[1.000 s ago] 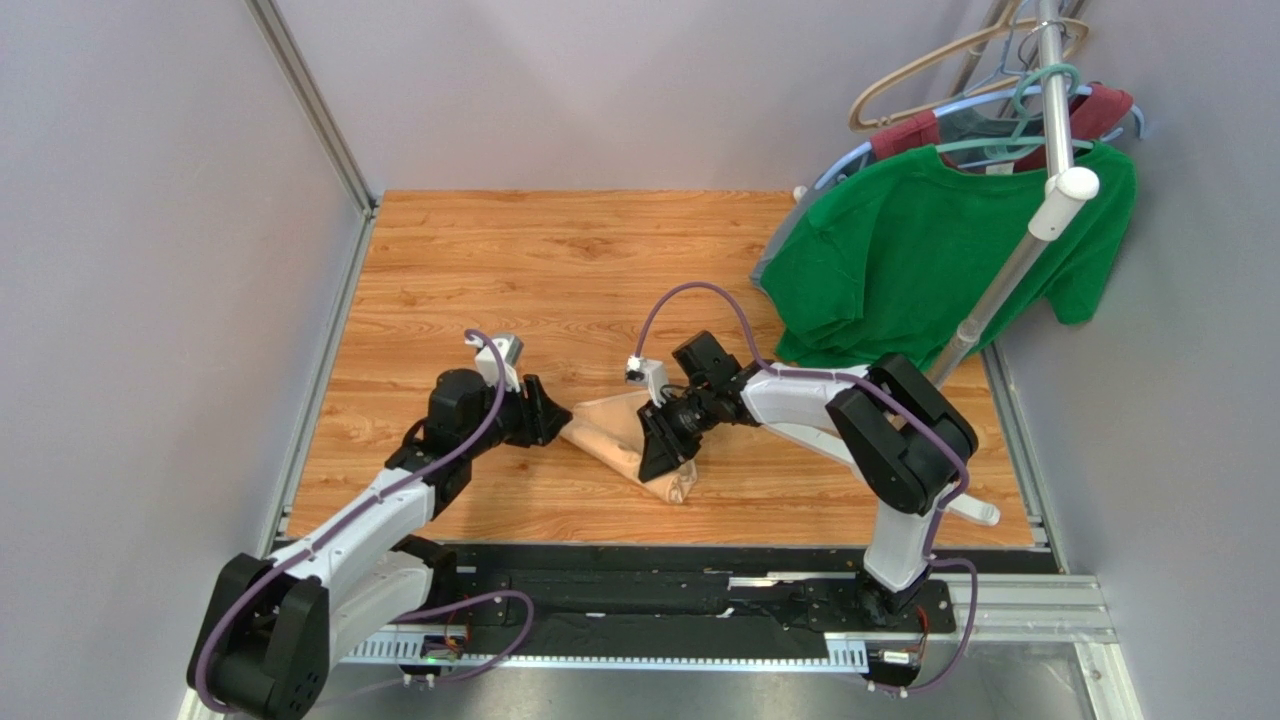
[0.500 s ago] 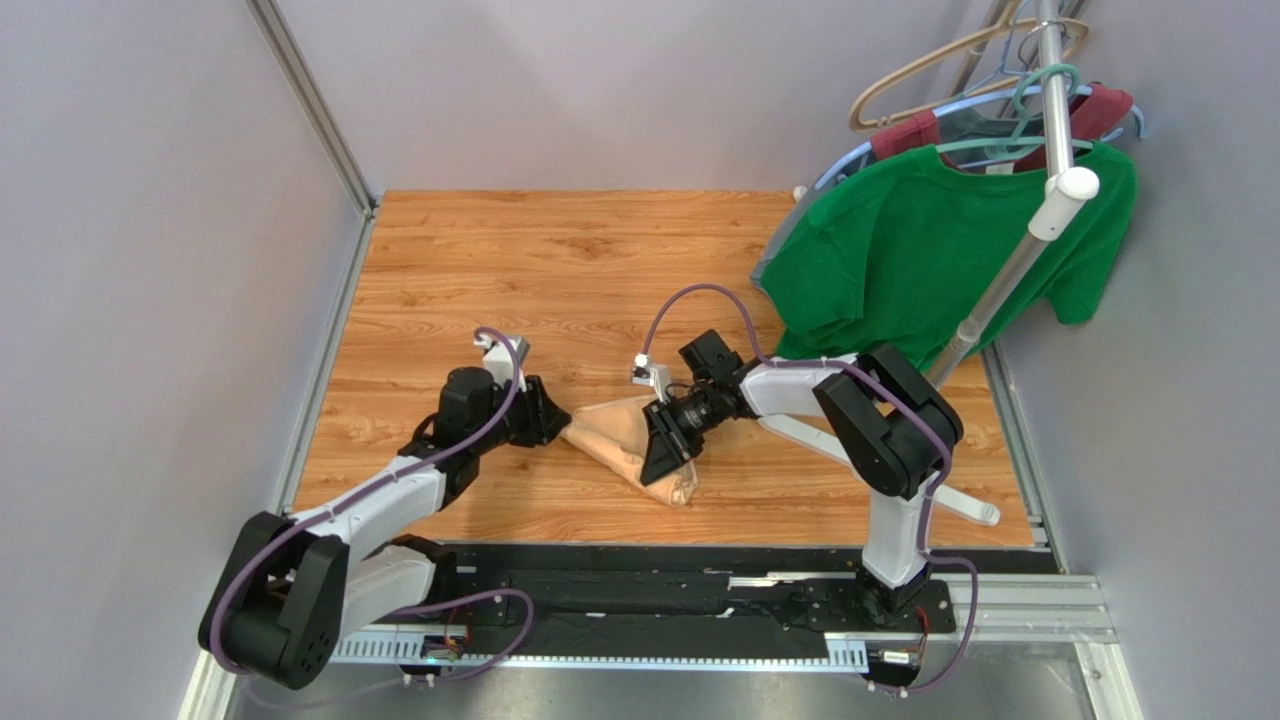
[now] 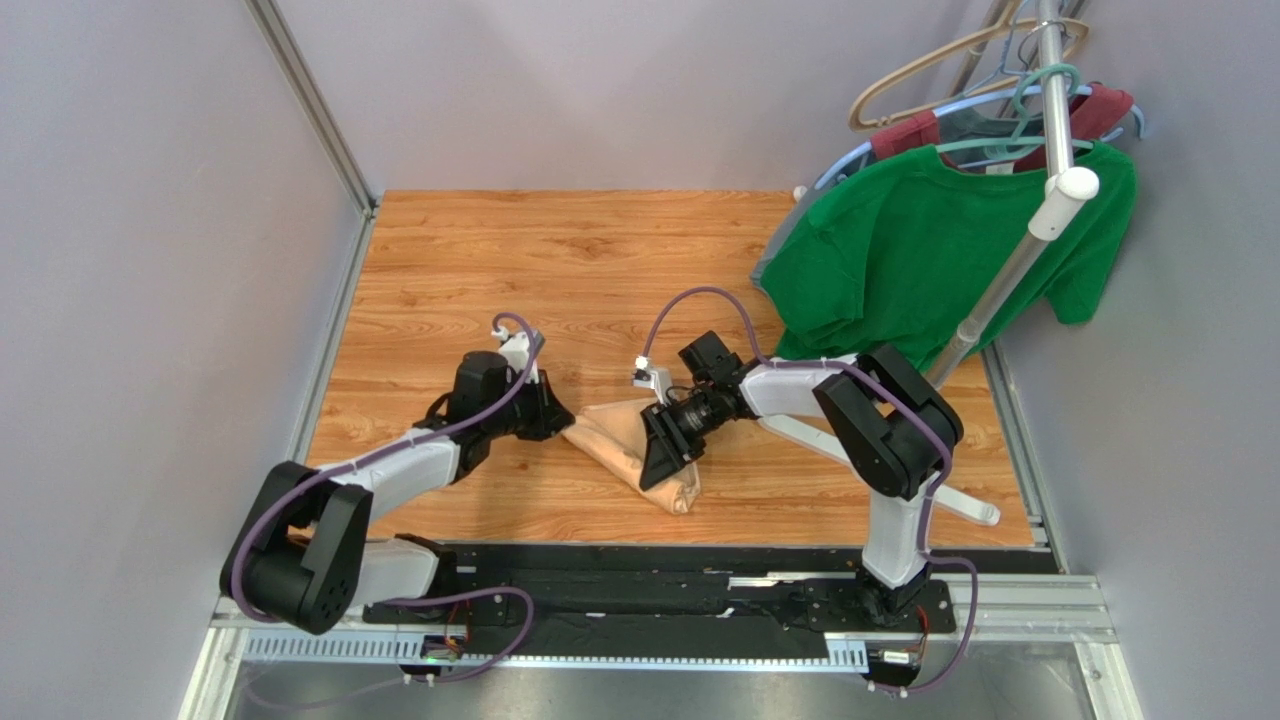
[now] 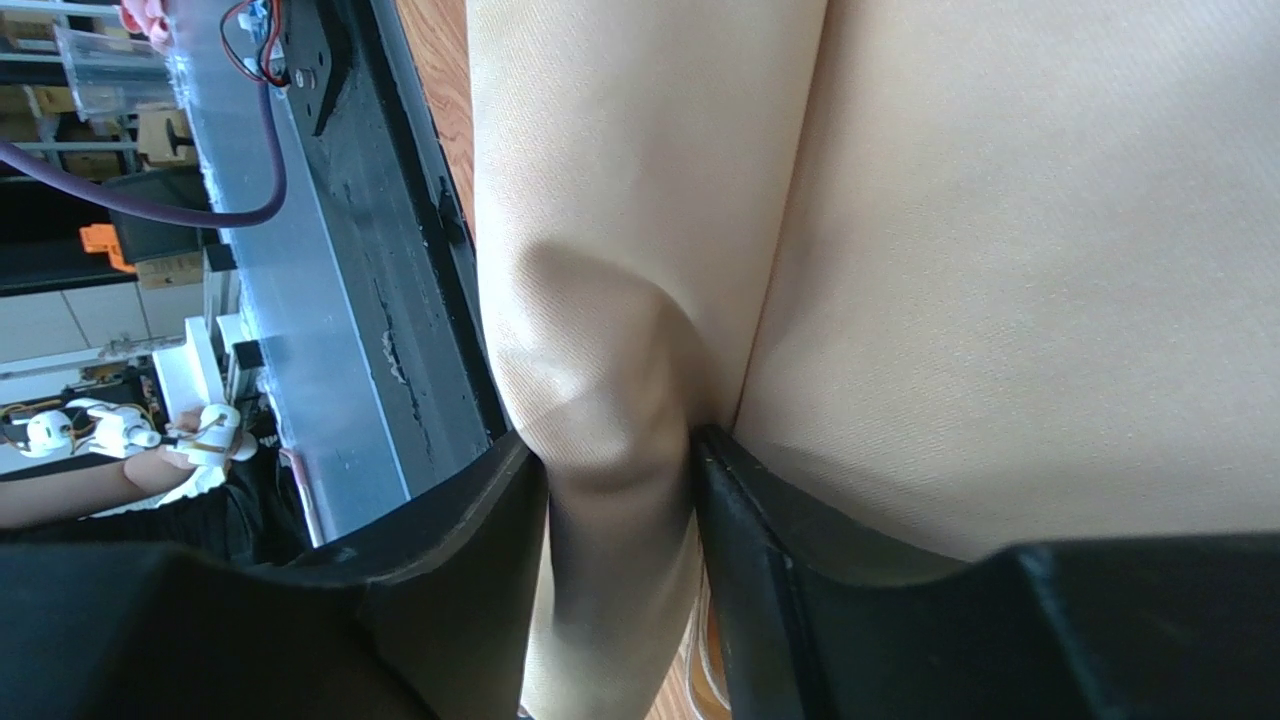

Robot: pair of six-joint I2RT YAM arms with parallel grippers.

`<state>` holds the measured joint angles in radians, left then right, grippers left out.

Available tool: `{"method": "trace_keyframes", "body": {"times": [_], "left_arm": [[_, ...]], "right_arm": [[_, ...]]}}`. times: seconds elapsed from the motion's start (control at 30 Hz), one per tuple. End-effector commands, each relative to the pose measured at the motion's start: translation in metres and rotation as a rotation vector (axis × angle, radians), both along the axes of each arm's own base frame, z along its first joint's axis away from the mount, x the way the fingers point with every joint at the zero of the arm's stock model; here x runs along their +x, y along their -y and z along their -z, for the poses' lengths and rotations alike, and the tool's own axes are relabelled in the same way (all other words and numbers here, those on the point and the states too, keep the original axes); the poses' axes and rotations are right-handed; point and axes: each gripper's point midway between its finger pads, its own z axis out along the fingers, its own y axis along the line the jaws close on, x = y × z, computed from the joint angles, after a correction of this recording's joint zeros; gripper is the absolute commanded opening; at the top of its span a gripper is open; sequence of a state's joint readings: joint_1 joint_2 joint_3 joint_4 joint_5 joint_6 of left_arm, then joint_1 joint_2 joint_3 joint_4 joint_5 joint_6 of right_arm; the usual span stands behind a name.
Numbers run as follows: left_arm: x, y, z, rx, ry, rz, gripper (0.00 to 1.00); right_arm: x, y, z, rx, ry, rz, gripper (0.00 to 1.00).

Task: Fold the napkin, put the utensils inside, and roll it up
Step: Roll the napkin with the utensil

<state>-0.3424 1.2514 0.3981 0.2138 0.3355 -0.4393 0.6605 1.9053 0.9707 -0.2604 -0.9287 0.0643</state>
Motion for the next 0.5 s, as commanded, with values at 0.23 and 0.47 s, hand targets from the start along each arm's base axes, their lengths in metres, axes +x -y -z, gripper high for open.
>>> {"method": "trace_keyframes", "body": {"times": [0.23,0.47], "left_arm": [[0.009,0.003,0.004,0.074,-0.143,0.043,0.0],[0.008,0.006,0.015,0.082,-0.21,0.058,0.0]], "right_arm": [[0.016,0.031,0.011,-0.231,0.14,0.095,0.67],[0.034,0.035,-0.013,-0.272,0.308,0.156,0.86]]}}
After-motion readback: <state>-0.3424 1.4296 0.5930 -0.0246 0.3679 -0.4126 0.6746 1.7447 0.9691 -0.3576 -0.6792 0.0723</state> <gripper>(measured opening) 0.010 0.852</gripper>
